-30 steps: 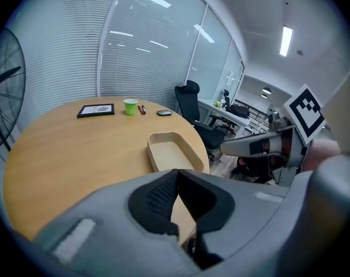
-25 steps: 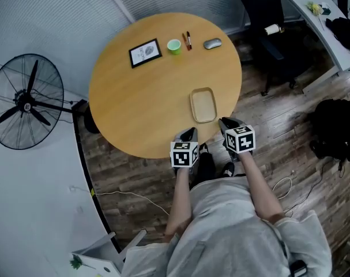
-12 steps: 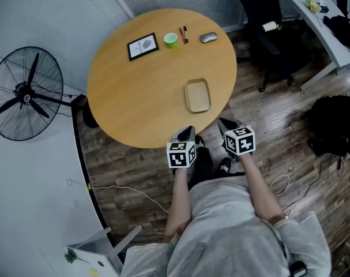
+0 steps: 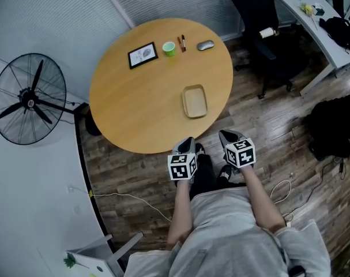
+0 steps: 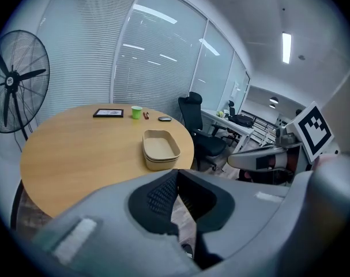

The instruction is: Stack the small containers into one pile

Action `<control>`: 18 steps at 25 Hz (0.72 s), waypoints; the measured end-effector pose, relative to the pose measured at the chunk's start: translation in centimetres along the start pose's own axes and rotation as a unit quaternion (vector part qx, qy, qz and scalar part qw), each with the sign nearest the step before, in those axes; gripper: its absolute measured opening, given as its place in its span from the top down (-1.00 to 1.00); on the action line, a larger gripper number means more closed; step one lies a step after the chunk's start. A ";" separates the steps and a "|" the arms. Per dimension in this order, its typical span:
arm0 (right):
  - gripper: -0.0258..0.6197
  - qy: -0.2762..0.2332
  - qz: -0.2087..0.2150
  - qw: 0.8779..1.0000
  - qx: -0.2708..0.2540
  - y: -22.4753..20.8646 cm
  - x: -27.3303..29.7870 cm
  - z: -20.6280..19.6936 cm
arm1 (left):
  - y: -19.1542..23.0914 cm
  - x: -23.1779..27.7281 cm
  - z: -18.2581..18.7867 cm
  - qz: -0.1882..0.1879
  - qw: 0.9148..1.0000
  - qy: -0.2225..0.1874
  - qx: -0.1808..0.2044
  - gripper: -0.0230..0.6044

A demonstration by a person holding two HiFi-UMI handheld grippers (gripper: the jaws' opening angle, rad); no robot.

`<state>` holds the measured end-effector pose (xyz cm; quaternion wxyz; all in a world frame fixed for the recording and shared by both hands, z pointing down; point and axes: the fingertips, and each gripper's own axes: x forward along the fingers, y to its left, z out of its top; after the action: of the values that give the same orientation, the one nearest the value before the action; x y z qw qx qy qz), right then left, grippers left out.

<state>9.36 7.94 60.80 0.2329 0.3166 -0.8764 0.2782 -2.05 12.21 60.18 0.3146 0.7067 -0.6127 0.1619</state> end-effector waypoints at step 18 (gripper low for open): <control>0.93 0.002 0.019 1.000 0.004 -0.5 -0.7 -0.4 | -1.0 -0.2 -0.4 0.013 1.000 -0.019 0.020 0.91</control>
<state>10.34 8.19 60.88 0.2279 0.3002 -0.8807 0.2868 -1.05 12.71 60.12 0.2867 0.7074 -0.6247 0.1644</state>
